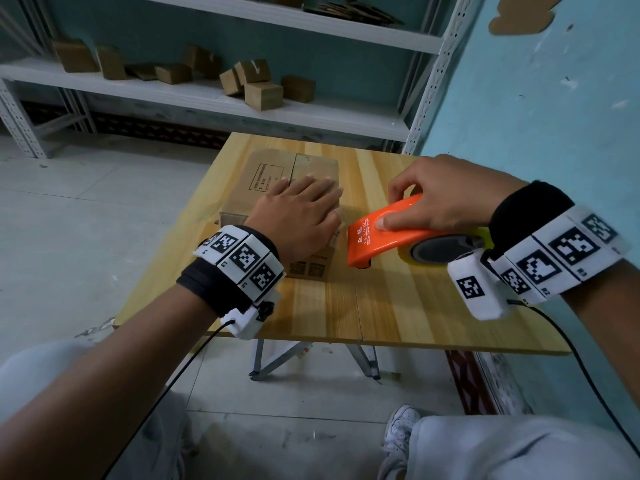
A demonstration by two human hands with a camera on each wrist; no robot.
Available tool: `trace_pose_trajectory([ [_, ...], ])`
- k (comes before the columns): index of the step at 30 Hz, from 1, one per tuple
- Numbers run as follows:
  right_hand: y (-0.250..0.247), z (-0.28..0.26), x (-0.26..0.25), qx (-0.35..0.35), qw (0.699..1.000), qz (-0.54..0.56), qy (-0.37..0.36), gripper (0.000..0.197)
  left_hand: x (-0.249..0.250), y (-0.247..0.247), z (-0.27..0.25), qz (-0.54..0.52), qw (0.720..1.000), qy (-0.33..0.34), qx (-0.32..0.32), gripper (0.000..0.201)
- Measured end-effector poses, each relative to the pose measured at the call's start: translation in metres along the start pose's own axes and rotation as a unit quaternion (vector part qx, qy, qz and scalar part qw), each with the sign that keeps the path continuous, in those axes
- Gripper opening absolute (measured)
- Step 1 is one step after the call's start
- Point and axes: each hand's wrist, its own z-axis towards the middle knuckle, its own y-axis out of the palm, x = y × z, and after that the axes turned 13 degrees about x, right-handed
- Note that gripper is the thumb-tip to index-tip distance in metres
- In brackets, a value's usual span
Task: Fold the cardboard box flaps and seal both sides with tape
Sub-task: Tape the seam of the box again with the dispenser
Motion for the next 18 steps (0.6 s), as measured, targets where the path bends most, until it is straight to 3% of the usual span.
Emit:
trace_pose_trajectory([
  [8, -0.003, 0.001, -0.009, 0.023, 0.999, -0.038, -0.021, 0.029, 0.001, 0.004, 0.0, -0.01, 1.0, -0.017, 0.014, 0.084],
  [13, -0.012, -0.004, 0.007, -0.023, 1.0, 0.016, 0.01, 0.031, 0.0, 0.005, -0.001, -0.038, 0.998, -0.034, 0.037, 0.056],
  [15, -0.015, -0.006, 0.013, -0.035, 0.998, 0.041, 0.019, 0.032, 0.0, 0.004, -0.001, -0.043, 0.998, -0.039, 0.039, 0.059],
  [18, -0.012, -0.002, 0.014, -0.053, 0.997, 0.052, 0.024, 0.032, 0.002, 0.002, -0.001, -0.031, 0.999, -0.029, 0.033, 0.082],
])
